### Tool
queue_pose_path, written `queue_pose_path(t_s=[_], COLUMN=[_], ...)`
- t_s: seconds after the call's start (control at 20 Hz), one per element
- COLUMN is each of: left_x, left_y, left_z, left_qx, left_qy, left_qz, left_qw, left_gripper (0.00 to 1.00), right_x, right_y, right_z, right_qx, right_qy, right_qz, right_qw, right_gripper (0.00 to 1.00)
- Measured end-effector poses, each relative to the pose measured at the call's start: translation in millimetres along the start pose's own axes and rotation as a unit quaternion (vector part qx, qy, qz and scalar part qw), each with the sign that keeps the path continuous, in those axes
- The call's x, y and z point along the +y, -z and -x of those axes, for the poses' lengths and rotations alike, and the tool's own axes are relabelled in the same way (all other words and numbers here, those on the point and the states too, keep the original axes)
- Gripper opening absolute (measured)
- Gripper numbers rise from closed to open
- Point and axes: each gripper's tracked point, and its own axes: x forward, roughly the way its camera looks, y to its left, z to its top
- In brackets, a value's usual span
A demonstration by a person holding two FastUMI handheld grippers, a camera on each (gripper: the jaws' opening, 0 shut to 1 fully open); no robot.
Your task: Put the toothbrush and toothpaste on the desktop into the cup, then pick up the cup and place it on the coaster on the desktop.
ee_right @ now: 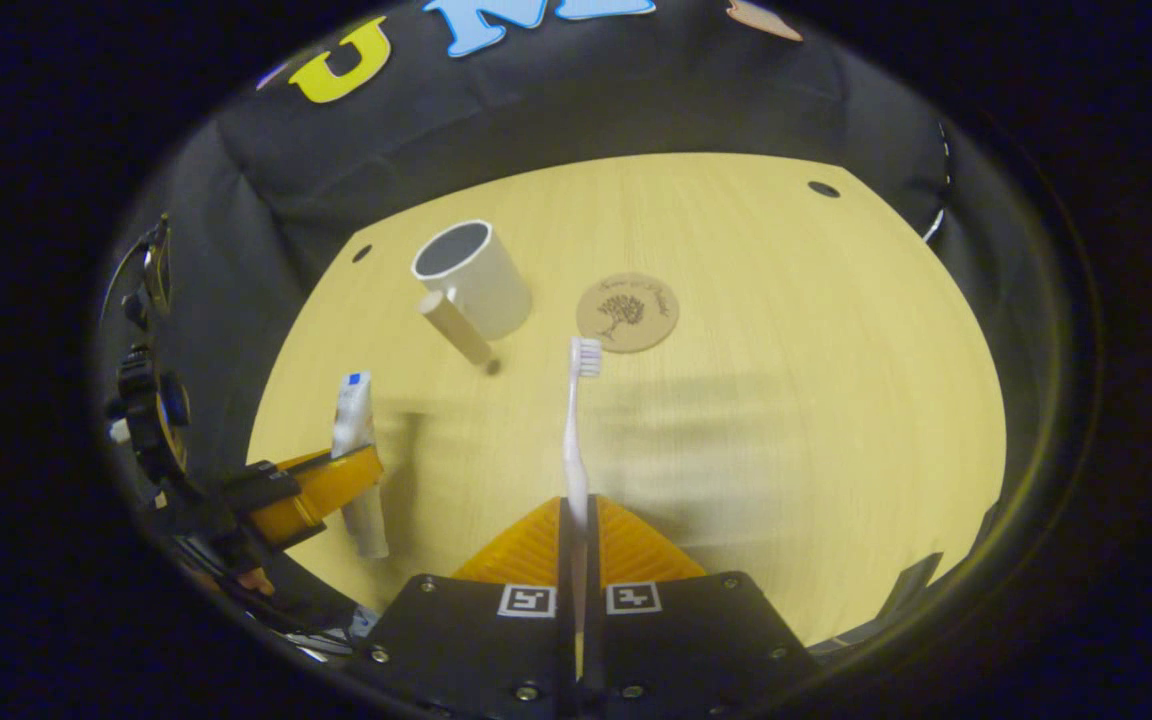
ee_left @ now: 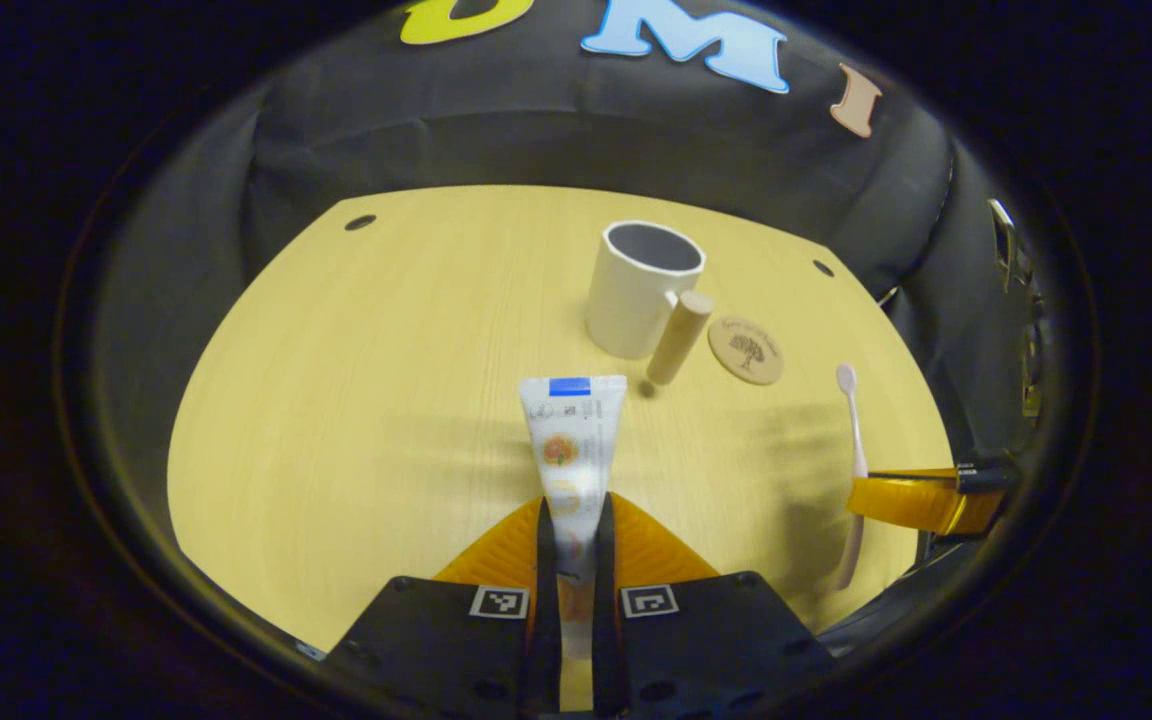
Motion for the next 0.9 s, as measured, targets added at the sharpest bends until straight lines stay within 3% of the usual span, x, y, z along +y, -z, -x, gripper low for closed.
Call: queue_pose_path(t_s=[0.35,0.65,0.9], left_x=[1,12,-4], left_y=[-93,-167,-209], left_z=[13,50,39], left_qx=[-0.13,-0.249,-0.308], left_qy=[0.015,0.036,0.06], left_qz=[0.005,0.003,0.003], left_qw=[0.991,0.968,0.95], left_gripper=[0.19,0.19,0.18], right_x=[16,26,29], right_y=[-55,-93,-108], right_z=[23,38,42], right_qx=[-0.105,-0.18,-0.205], right_qy=[-0.025,-0.036,-0.027], right_qz=[0.027,0.047,0.062], right_qw=[0.994,0.982,0.976], right_gripper=[0.04,0.04,0.04])
